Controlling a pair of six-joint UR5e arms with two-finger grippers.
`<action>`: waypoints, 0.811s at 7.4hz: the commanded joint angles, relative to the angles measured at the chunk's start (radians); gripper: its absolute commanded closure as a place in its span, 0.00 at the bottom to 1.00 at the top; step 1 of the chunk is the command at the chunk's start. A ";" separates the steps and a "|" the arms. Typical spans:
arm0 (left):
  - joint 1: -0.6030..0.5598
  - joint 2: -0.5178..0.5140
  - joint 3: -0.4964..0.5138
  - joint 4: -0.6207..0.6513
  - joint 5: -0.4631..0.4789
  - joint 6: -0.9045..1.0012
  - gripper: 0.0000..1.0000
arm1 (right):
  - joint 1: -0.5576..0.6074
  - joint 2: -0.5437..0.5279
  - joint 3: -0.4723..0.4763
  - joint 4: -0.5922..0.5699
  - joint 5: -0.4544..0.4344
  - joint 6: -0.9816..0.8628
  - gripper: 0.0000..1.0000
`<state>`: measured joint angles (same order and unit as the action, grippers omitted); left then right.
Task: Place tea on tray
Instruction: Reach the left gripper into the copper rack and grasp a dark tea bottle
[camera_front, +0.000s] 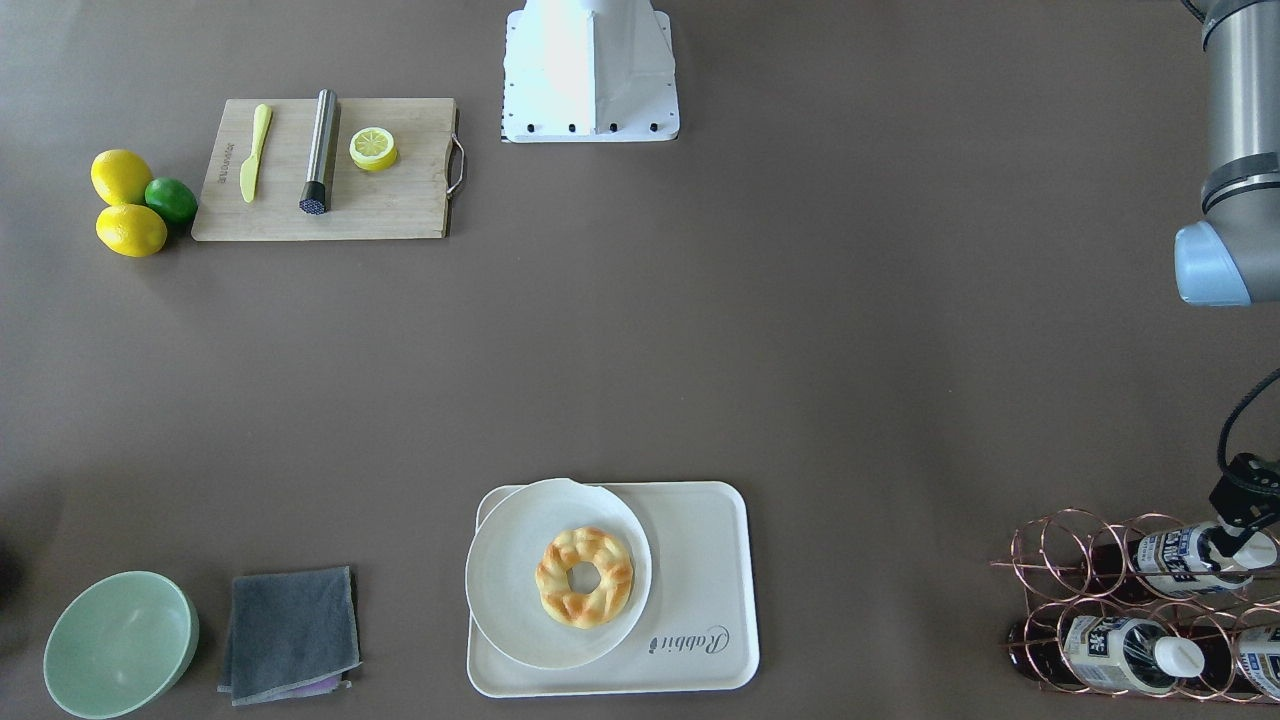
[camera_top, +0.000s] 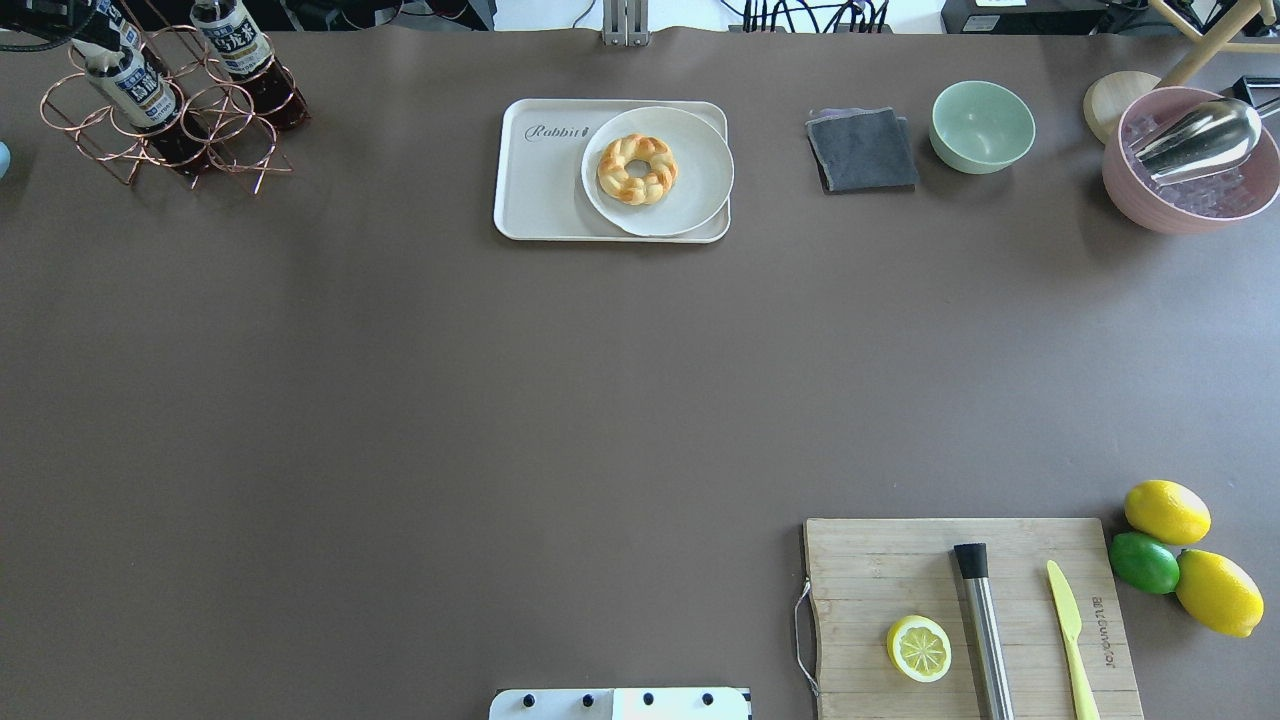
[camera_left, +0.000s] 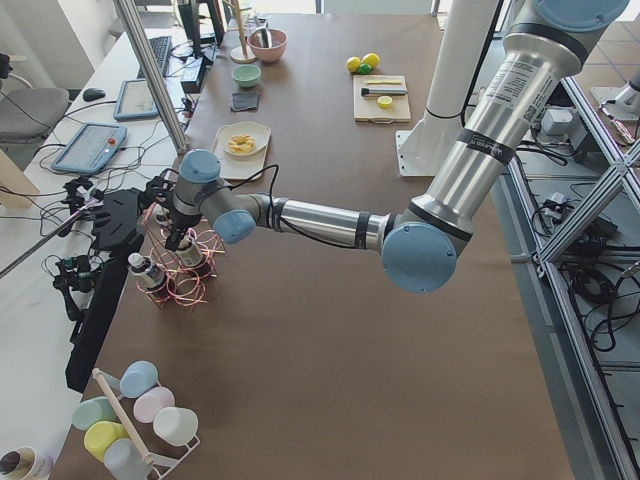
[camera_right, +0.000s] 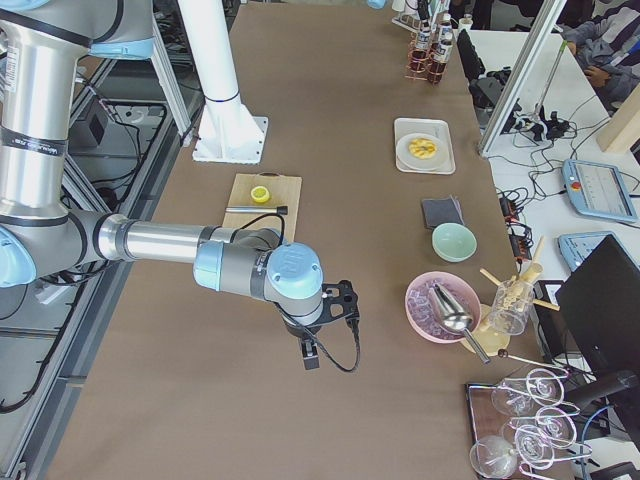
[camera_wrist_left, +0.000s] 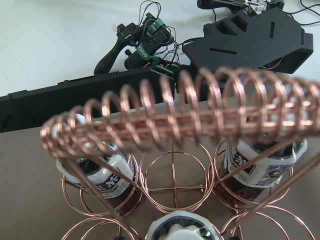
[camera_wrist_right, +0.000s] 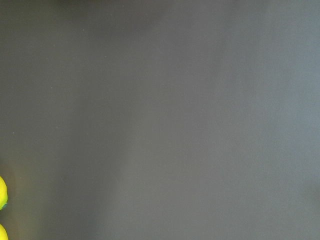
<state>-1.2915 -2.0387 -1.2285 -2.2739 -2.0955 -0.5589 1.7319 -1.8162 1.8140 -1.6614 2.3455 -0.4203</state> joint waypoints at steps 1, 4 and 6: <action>0.001 0.003 0.001 -0.004 0.000 -0.001 0.49 | 0.000 0.000 -0.001 0.000 0.000 0.000 0.00; 0.001 0.005 0.001 -0.003 0.000 -0.001 1.00 | 0.000 0.000 -0.001 -0.001 0.002 0.002 0.00; -0.011 0.000 -0.022 0.005 -0.009 -0.006 1.00 | 0.000 0.000 -0.001 -0.001 0.003 0.002 0.00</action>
<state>-1.2919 -2.0354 -1.2300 -2.2746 -2.0985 -0.5615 1.7319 -1.8163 1.8132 -1.6628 2.3467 -0.4189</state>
